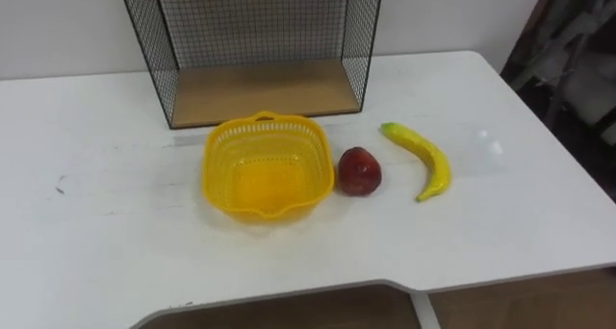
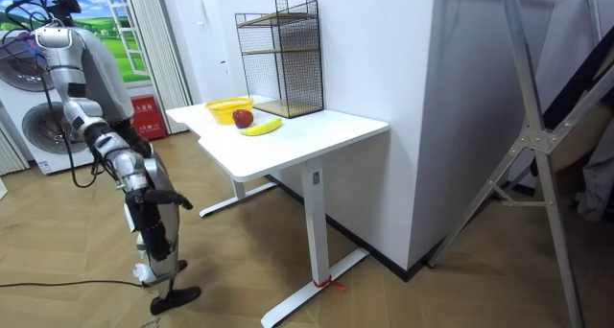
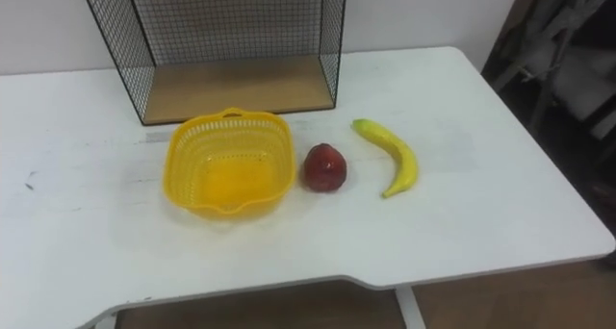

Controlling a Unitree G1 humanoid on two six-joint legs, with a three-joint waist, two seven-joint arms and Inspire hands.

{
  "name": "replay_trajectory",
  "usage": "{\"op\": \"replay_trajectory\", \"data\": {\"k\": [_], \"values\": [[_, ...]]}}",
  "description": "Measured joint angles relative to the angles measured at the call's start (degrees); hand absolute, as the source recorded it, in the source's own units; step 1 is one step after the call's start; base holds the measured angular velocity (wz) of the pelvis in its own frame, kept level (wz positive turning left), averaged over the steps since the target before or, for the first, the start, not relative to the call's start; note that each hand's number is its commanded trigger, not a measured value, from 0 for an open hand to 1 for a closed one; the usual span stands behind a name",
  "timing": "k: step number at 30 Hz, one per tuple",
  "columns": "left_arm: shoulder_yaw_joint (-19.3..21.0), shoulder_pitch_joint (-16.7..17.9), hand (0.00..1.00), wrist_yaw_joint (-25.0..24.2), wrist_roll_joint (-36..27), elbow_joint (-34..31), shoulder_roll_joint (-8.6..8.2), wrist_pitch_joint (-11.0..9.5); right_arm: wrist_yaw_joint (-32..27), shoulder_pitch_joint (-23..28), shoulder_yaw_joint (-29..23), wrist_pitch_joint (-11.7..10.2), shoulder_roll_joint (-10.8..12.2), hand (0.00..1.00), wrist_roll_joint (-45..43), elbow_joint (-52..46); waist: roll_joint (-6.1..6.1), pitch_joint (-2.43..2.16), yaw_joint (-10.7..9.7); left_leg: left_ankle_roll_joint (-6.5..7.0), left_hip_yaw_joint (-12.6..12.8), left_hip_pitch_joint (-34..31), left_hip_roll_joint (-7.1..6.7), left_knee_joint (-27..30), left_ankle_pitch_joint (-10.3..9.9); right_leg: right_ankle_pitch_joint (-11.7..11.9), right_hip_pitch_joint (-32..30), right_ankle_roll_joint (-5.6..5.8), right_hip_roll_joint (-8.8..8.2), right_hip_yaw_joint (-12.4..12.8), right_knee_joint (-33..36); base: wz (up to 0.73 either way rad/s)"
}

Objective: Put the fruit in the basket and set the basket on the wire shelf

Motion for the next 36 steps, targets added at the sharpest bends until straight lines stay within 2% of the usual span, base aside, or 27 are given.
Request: {"op": "replay_trajectory", "data": {"k": [1, 3, 6, 9, 12, 16, 18, 22, 24, 26, 30, 32, 36], "values": [[0.12, 0.09, 0.0, 0.37, -0.03, -0.09, 0.0, -0.16, -1.33, -0.02, 0.04, -0.41, 0.01, 0.0, -1.48, -1.87, -0.17, 0.0, 0.06, 0.0, 0.01, -0.05, 0.0, 0.04, 0.0, -0.02, -0.05, 0.02, 0.0, 0.02, 0.0, 0.0], [0.03, 0.35, 0.0, 0.71, -0.01, -0.49, -0.11, -1.04, -6.53, 0.2, 0.16, -1.13, 0.0, 0.0, -7.4, -12.28, -0.4, -0.08, 0.03, 0.02, 0.01, -1.03, -0.02, 0.15, 0.01, 0.1, -1.3, 0.1, 0.04, 0.3, 0.07, 0.0], [-0.19, 0.38, 0.0, 1.4, 0.02, -0.75, -0.06, -1.04, -11.37, -0.15, 0.92, -3.31, -0.37, 0.0, -15.91, -23.97, 0.03, 0.1, -0.16, 0.13, 0.08, -2.43, -0.07, 0.27, 0.09, 0.4, -2.22, 0.12, 0.25, -0.09, -0.08, 0.01], [-2.22, 0.42, 0.0, 2.2, 0.04, -1.04, -0.08, -1.11, -14.97, -1.87, 1.01, -3.63, -1.14, 0.0, -26.23, -30.72, 0.22, 0.06, 0.29, 0.14, -0.52, -2.79, -0.23, 0.16, 0.09, 0.49, -2.23, 0.23, 0.28, -0.14, -0.17, 0.05], [-4.43, 0.97, 0.0, 2.2, 0.0, -1.52, 0.03, -1.19, -17.52, -2.04, 4.79, -4.62, -2.56, 0.0, -34.15, -36.77, 0.59, 0.01, 0.89, 0.14, -0.49, -2.92, -0.29, -0.01, 0.09, 0.51, -2.27, 0.26, 0.19, -0.1, -0.1, -0.03], [-5.89, 1.14, 0.0, 2.21, 0.11, -1.64, 0.18, -1.42, -16.81, -2.46, 9.0, -4.68, -3.31, 0.0, -40.72, -41.48, 0.89, -0.02, 1.39, 0.14, -0.5, -2.8, -0.28, -0.03, 0.09, 0.52, -2.2, 0.26, 0.2, -0.07, -0.1, -0.01], [-6.32, 1.11, 0.0, 2.2, 0.77, -1.65, 0.09, -1.65, -14.33, -2.71, 10.89, -4.68, -3.46, 0.0, -45.49, -42.99, 0.96, -0.01, 1.95, 0.14, -0.49, -2.75, -0.27, -0.06, 0.09, 0.53, -2.21, 0.26, 0.17, -0.09, -0.11, 0.0], [-6.32, 1.25, 0.0, 2.2, 2.33, -1.8, 0.1, -2.02, -8.54, -2.61, 14.07, -4.69, -4.58, 0.0, -47.77, -45.35, 1.09, 0.0, 2.39, 0.15, -0.47, -2.63, -0.24, -0.04, 0.1, 0.56, -2.29, 0.25, 0.1, -0.15, -0.04, 0.0], [-6.3, 0.98, 0.0, 2.01, 2.4, -1.83, 0.23, -2.3, -4.0, -2.94, 16.54, -4.69, -5.54, 0.0, -47.55, -45.46, 0.77, 0.02, 2.69, 0.2, -0.41, -2.67, -0.09, -0.15, 0.13, 0.62, -2.81, 0.15, -0.13, -0.15, 0.11, 0.0], [-6.31, 0.55, 0.0, 1.58, 2.42, -1.84, 0.44, -2.53, -0.16, -3.33, 17.39, -4.68, -5.95, 0.0, -47.55, -45.46, 0.31, 0.24, 2.83, 0.25, -0.45, -2.8, 0.06, -0.16, 0.16, 0.78, -2.82, -0.01, -0.03, -0.25, -0.03, 0.0], [-6.81, 0.31, 0.0, 0.22, 2.37, -1.83, 0.45, -3.17, 7.62, -3.37, 19.53, -4.67, -8.66, 0.0, -47.62, -45.34, -0.49, 0.28, 3.84, 0.26, -0.45, -2.75, 0.08, -0.14, 0.18, 0.86, -2.68, -0.05, 0.06, -0.23, -0.74, 0.0], [-6.8, 0.26, 0.0, -0.01, 2.37, -1.83, 0.54, -3.18, 10.46, -3.35, 20.84, -4.67, -9.08, 0.0, -47.66, -45.33, -0.7, 0.24, 3.92, 0.26, -0.54, -2.73, 0.16, -0.15, 0.18, 1.1, -2.47, -0.06, 0.17, -0.21, -0.98, 0.0], [-7.06, 0.13, 0.0, -0.19, 2.2, -1.67, 1.02, -3.28, 16.46, -3.38, 23.62, -4.41, -9.11, 0.0, -51.46, -44.83, -1.59, 0.66, 4.04, 0.25, -0.65, -2.77, 0.2, -0.1, 0.18, 1.23, -2.18, -0.06, 0.19, -0.52, -1.23, 0.01]]}}
